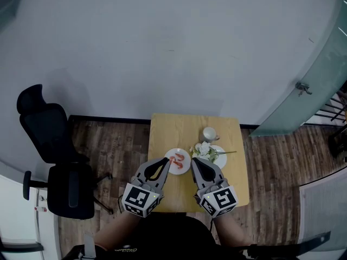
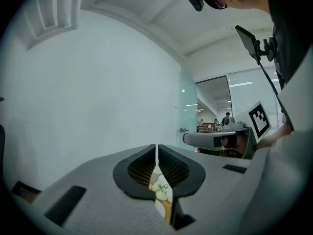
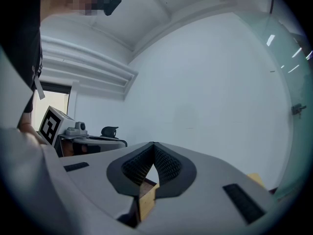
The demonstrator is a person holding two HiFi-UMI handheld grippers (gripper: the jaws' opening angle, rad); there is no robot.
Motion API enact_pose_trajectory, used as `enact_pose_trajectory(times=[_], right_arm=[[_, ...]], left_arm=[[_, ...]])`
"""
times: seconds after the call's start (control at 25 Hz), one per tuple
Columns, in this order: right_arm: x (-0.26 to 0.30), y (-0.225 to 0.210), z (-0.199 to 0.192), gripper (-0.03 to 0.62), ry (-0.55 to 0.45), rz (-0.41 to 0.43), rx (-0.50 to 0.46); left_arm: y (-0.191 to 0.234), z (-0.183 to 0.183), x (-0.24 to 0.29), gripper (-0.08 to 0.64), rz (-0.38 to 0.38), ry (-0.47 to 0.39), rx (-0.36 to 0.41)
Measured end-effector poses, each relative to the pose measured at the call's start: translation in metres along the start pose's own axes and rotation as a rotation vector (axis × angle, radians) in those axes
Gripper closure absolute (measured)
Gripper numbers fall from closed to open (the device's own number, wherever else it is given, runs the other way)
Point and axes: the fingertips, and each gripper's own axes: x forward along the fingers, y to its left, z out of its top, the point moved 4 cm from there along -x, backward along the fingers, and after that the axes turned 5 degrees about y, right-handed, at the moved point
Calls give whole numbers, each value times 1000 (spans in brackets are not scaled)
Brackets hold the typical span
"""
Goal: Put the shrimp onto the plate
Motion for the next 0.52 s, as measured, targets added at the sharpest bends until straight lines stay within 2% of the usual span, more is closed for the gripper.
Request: enact_pose_trajectory(times=[0.52], right_arm=[[1,7,3,591,2,27,-17]], left_arm=[[3,-1,0,540,5,1,-9]])
